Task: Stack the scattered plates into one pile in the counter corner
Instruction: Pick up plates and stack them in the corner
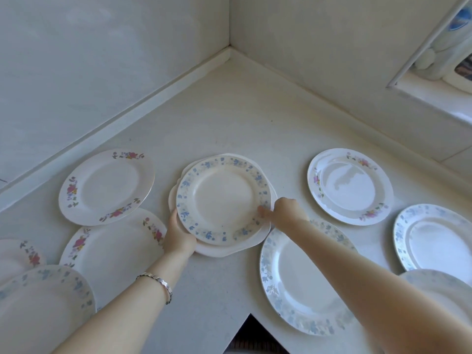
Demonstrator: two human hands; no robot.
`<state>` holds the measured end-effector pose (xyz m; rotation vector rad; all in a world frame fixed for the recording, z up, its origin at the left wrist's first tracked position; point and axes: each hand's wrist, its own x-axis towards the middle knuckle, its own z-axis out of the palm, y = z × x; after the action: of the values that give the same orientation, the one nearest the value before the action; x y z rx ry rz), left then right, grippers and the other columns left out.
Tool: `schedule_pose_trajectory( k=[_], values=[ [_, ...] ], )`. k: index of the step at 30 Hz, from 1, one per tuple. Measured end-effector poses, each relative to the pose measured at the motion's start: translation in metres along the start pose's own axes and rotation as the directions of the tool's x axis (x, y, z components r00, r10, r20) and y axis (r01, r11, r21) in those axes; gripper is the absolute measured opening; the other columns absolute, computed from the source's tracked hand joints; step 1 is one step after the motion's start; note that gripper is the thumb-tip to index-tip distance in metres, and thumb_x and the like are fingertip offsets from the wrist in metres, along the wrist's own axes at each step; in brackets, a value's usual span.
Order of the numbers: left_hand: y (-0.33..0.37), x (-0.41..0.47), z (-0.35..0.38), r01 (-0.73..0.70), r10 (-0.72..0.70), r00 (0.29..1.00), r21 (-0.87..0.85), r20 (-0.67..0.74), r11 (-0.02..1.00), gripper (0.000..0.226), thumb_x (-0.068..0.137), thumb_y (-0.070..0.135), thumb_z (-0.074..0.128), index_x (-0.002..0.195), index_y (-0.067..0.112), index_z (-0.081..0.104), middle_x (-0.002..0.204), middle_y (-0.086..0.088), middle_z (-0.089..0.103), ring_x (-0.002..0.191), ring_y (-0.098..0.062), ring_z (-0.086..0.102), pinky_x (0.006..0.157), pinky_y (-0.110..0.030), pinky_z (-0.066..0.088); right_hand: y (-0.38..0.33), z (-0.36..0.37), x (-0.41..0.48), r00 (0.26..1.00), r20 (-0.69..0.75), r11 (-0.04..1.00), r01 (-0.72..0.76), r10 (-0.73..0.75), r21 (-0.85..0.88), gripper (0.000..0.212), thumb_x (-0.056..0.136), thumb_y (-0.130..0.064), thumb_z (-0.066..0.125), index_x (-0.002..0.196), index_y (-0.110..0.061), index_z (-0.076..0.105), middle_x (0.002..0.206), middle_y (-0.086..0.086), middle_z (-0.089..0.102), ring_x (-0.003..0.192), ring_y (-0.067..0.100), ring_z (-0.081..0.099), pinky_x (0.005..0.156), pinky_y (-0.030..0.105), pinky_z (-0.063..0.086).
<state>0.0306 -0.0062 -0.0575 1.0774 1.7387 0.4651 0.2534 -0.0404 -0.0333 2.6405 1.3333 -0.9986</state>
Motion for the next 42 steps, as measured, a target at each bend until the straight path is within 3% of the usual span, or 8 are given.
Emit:
schedule_pose_trajectory(
  k=[4, 9, 13, 19, 24, 29, 32, 42],
  values=[
    [0.003, -0.002, 0.008, 0.014, -0.013, 0.998, 0.009, -0.067, 1.000, 0.063, 0.086, -0.004, 0.043, 0.141, 0.027, 0.037, 0.136, 0.000, 0.053, 0.124, -0.026, 0.049, 0.097, -0.033, 0.042, 0.054, -0.019, -0.018, 0.987, -0.148, 0.995, 0.041, -0.054, -0.089, 0.035, 0.090, -0.042, 0.048, 0.099, -0.011, 0.059, 0.100, 0.006, 0.058, 0.097, 0.027, 0.058, 0.077, 0.033, 0.047],
    [0.005, -0.008, 0.014, 0.042, -0.041, 0.994, 0.004, -0.100, 0.999, 0.067, 0.084, -0.011, 0.037, 0.142, 0.024, 0.036, 0.140, -0.005, 0.050, 0.128, -0.027, 0.047, 0.104, -0.037, 0.040, 0.112, -0.018, -0.039, 0.995, -0.041, 0.974, -0.099, 0.093, -0.202, 0.072, 0.081, -0.052, 0.060, 0.135, -0.009, 0.038, 0.131, 0.011, 0.045, 0.125, 0.029, 0.042, 0.099, 0.037, 0.038],
    [0.008, -0.008, 0.014, 0.060, -0.058, 0.995, 0.023, -0.082, 0.998, 0.065, 0.086, -0.004, 0.041, 0.142, 0.028, 0.035, 0.137, -0.006, 0.053, 0.120, -0.033, 0.053, 0.096, -0.045, 0.048, 0.131, -0.010, -0.046, 0.966, 0.017, 0.966, -0.258, 0.258, 0.009, 0.067, 0.077, -0.047, 0.067, 0.125, -0.007, 0.042, 0.120, 0.012, 0.052, 0.117, 0.029, 0.050, 0.086, 0.032, 0.040],
    [0.005, -0.009, 0.013, 0.057, -0.053, 0.994, 0.042, -0.096, 0.998, 0.064, 0.088, -0.006, 0.040, 0.143, 0.027, 0.033, 0.139, -0.007, 0.050, 0.123, -0.033, 0.049, 0.099, -0.044, 0.046, 0.151, -0.021, -0.041, 0.925, 0.121, 0.825, -0.375, 0.359, 0.423, 0.030, 0.077, -0.027, 0.072, 0.067, -0.007, 0.052, 0.065, 0.006, 0.055, 0.060, 0.022, 0.052, 0.053, 0.028, 0.040],
    [0.005, -0.014, 0.016, 0.106, -0.095, 0.982, 0.061, -0.161, 0.993, 0.058, 0.089, -0.007, 0.042, 0.143, 0.011, 0.031, 0.139, -0.016, 0.048, 0.125, -0.036, 0.046, 0.095, -0.040, 0.043, 0.146, -0.047, -0.057, 0.961, 0.116, 0.770, -0.272, 0.252, 0.578, 0.022, 0.080, -0.017, 0.070, 0.075, -0.008, 0.050, 0.074, 0.006, 0.054, 0.062, 0.017, 0.050, 0.051, 0.025, 0.039],
    [0.001, -0.008, 0.014, 0.171, -0.172, 0.977, -0.017, -0.123, 0.985, 0.047, 0.088, -0.004, 0.045, 0.133, 0.010, 0.044, 0.131, -0.017, 0.054, 0.103, -0.034, 0.055, 0.079, -0.037, 0.047, 0.130, -0.088, -0.075, 0.973, -0.110, 0.812, -0.103, 0.201, 0.574, 0.026, 0.077, -0.013, 0.071, 0.064, -0.011, 0.048, 0.066, 0.005, 0.055, 0.057, 0.019, 0.052, 0.057, 0.028, 0.043],
    [-0.001, -0.004, 0.012, 0.194, -0.202, 0.973, -0.082, -0.115, 0.978, 0.052, 0.087, -0.006, 0.047, 0.135, 0.015, 0.042, 0.130, -0.015, 0.054, 0.072, -0.024, 0.050, 0.069, -0.036, 0.048, 0.121, -0.114, -0.087, 0.947, -0.212, 0.713, -0.024, 0.240, 0.701, 0.029, 0.076, -0.012, 0.072, 0.061, -0.012, 0.048, 0.066, 0.007, 0.057, 0.056, 0.022, 0.054, 0.061, 0.033, 0.050],
    [-0.035, -0.028, 0.018, 0.186, -0.185, 0.981, -0.005, 0.053, 0.983, 0.058, 0.081, 0.005, 0.058, 0.132, 0.025, 0.039, 0.124, -0.004, 0.055, 0.101, -0.029, 0.056, 0.090, -0.049, 0.053, 0.093, -0.080, -0.077, 0.945, -0.019, 0.223, -0.057, 0.325, 0.973, 0.033, 0.080, -0.011, 0.068, 0.062, -0.015, 0.041, 0.069, 0.003, 0.056, 0.061, 0.017, 0.055, 0.039, 0.017, 0.048]
  ],
)
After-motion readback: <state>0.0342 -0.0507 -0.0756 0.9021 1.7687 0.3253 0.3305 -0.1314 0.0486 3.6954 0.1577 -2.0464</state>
